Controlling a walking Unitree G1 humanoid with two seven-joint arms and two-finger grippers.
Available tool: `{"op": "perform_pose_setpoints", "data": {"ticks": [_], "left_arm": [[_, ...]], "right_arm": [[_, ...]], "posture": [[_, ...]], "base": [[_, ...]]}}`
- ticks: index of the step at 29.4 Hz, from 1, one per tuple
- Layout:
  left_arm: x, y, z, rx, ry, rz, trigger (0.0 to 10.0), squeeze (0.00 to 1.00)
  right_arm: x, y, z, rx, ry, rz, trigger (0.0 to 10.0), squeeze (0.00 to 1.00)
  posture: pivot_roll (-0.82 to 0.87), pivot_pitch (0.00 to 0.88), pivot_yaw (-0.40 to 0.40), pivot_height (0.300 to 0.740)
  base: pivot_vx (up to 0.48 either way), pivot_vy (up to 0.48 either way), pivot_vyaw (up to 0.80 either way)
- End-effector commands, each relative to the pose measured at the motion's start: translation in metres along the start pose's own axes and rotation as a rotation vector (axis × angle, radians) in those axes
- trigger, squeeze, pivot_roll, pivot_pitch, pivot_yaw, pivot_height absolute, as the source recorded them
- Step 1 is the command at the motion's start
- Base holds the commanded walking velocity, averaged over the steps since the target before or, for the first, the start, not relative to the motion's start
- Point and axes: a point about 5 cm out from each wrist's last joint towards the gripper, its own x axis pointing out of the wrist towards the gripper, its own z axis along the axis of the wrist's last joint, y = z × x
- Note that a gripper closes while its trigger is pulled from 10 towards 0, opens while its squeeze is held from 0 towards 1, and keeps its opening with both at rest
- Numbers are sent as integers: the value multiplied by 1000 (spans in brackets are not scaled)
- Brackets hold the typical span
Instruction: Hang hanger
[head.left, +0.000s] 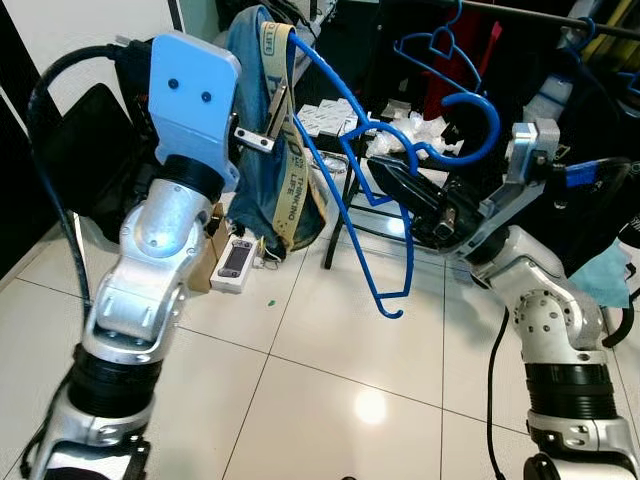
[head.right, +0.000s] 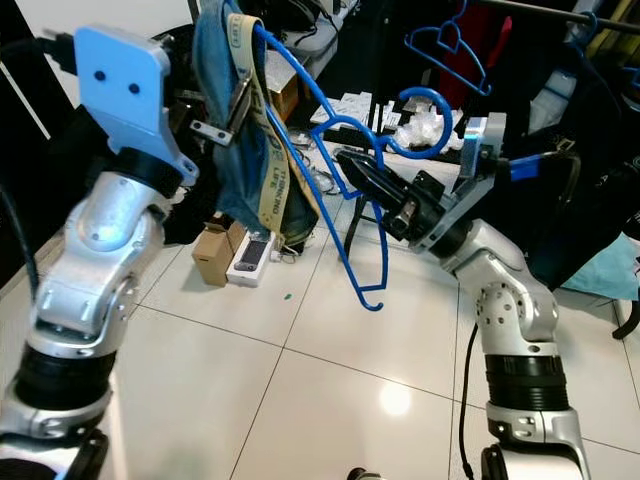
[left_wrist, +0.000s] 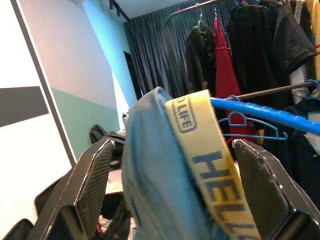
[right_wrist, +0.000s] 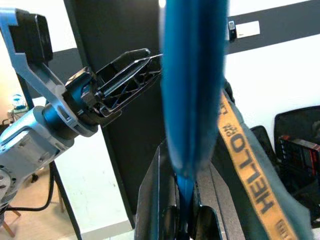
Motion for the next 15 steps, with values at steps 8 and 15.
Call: {"op": "perform_pose_setpoints", "data": {"ticks": [8, 15], "left_arm": [[1, -3, 1, -53, -3, 28, 10000, 0], [2, -5, -1, -59, 13, 29, 10000, 0]], "right_arm": [[4, 0, -1, -36, 11, 0, 10000, 0], [5, 0, -2, -38, 17, 0, 10000, 0]], "posture": [[-8, 131, 0, 740], [-10, 132, 1, 740]], "base": [[0, 0, 0], [0, 0, 0]]}}
